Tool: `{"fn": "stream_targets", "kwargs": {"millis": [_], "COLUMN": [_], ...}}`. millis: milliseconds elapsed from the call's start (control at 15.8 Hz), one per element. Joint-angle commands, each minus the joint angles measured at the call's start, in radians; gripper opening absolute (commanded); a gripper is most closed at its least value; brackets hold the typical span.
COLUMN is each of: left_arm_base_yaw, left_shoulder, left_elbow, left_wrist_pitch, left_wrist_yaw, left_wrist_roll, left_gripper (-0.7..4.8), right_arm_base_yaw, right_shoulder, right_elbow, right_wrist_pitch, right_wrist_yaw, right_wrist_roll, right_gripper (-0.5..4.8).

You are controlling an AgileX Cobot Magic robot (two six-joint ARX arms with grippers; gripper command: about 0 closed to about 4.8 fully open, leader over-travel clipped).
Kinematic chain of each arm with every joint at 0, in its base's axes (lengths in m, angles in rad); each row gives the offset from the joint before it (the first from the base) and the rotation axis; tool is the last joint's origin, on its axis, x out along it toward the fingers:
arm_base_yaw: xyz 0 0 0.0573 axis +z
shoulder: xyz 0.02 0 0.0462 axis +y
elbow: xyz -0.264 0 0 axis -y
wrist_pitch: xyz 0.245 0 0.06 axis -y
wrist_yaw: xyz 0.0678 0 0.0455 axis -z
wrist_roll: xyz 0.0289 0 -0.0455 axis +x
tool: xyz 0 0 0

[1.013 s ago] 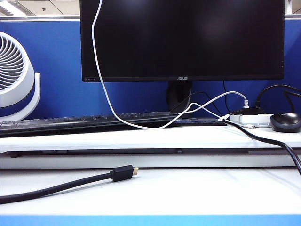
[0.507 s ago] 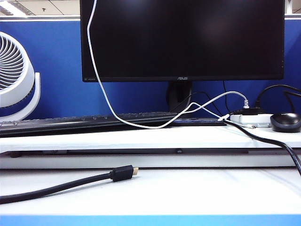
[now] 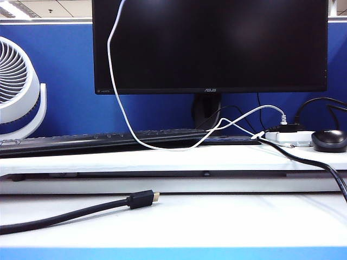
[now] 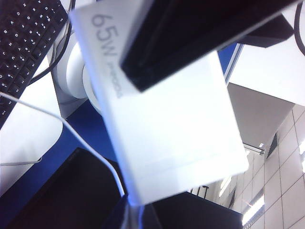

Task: Pick up the Type-C charging cable and the charging base, insert one end of the Type-C charger into the corresponding slot on the base, and finally place the plugged-in charger back on the table.

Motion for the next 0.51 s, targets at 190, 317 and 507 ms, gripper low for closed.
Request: {"fn": "stream_targets", "kwargs": {"millis": [190,317,507], "left_arm_base_yaw": [0.000,0.000,0.000], "left_shoulder": [-0.003,-0.004,-0.004], "left_elbow": [0.006,0.006,0.006], "left_wrist_pitch": [-0.023,-0.030,-0.033], "left_wrist_yaw": [-0.005,-0.005,-0.005], "left_wrist_roll": [0.014,0.023,0.023], "left_gripper": [0.16,0.16,0.16], "right_arm_base_yaw": [0.002,0.000,0.000], "right_shoulder": [-0.018,-0.021,-0.021], "right_elbow": [0.005,0.005,0.005], "right_wrist_pitch": [0.033,0.041,0.040], "right_wrist_yaw": [-0.054,-0.053,-0.053], "right_wrist_roll": [0.002,0.002,0.002], "right_gripper": [0.03,0.03,0.03]}}
